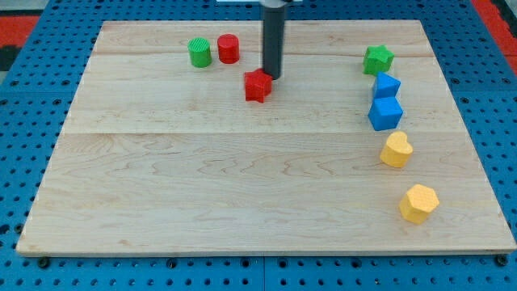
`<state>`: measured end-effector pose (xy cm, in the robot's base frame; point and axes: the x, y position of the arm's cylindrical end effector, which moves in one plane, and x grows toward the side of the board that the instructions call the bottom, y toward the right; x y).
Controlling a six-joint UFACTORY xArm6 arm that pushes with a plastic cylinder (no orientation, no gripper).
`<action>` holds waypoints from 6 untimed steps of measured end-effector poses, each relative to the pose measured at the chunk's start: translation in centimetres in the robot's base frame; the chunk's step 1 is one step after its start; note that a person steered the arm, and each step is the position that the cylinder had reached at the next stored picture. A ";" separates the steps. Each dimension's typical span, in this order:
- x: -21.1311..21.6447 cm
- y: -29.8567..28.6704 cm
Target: Move red circle towards green star
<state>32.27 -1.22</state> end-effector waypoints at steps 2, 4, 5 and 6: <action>-6.7 -5.2; -8.6 -4.1; -11.1 -1.8; -13.0 -2.4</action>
